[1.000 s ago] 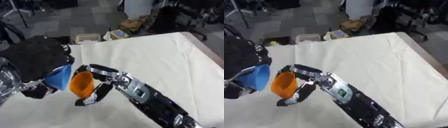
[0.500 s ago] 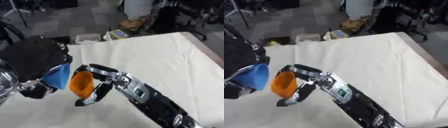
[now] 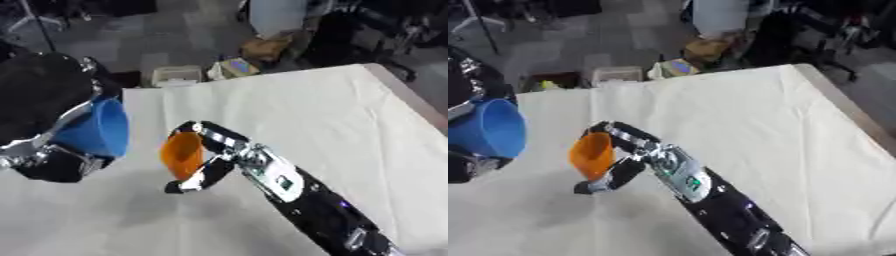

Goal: Pour the contents of one cup into another cup.

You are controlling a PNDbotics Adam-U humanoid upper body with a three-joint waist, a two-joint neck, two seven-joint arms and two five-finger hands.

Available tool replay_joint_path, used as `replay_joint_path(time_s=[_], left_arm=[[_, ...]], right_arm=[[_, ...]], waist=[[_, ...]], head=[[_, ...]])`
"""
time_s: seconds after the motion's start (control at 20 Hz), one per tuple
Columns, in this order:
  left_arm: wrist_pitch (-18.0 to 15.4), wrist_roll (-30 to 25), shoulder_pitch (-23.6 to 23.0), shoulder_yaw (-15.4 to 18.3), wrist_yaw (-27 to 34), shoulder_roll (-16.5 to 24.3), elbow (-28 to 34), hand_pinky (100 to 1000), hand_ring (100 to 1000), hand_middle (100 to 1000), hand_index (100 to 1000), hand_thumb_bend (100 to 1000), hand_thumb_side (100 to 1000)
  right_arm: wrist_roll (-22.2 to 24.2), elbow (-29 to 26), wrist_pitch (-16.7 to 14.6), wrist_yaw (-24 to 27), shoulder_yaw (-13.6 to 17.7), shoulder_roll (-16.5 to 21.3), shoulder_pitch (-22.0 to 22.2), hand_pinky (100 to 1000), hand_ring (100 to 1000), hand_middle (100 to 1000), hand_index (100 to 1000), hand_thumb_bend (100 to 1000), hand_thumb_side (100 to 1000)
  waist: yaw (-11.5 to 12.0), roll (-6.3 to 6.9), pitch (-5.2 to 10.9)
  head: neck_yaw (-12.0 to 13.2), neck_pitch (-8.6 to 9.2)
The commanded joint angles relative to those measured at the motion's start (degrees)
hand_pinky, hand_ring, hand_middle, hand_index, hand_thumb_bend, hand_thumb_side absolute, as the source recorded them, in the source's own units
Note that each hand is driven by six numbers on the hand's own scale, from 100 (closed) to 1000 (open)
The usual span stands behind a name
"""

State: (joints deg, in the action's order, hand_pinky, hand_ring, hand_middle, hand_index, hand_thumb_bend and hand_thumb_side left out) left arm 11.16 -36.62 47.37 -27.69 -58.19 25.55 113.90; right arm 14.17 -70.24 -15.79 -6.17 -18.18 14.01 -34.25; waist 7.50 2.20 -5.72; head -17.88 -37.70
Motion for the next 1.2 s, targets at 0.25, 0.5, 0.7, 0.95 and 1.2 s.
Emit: replay_joint_path(time_s=[0.25,0.5,0.7,0.95,1.2], left_arm=[[3.4,6.5,-0.1,-0.5,4.2,0.2,0.7,100,100,100,345,347,100],[4.3,11.3,-1.2,-2.1,5.4,0.6,0.7,100,100,100,344,345,100],[4.7,14.0,-1.8,-3.2,5.9,0.8,0.7,100,100,100,343,346,100],[5.1,15.0,-2.2,-3.4,6.3,0.9,0.7,100,100,100,342,338,100],[7.7,17.9,-3.4,-1.8,8.7,0.7,0.7,100,100,100,338,274,100]], right_arm=[[-6.6,6.0,-2.8,-6.7,1.3,0.5,-1.0,423,503,471,613,589,100],[-11.4,8.9,-2.6,-11.5,3.5,0.6,-1.7,455,554,485,625,615,100],[-15.1,10.2,-1.9,-15.2,4.4,0.9,-2.0,526,624,523,656,650,100],[-19.5,11.6,-1.2,-19.9,4.4,0.8,-1.9,669,789,787,801,849,245],[-20.7,10.4,-2.6,-22.8,5.6,0.5,-1.3,722,850,884,860,1000,383]], waist=[[0.1,0.0,0.32],[0.0,0.0,0.13],[0.0,0.02,0.0],[0.0,0.02,-0.05],[-0.1,-0.15,-0.05]], head=[[-0.4,0.46],[-0.2,0.62],[-0.2,0.56],[-0.2,0.51],[-0.1,0.65]])
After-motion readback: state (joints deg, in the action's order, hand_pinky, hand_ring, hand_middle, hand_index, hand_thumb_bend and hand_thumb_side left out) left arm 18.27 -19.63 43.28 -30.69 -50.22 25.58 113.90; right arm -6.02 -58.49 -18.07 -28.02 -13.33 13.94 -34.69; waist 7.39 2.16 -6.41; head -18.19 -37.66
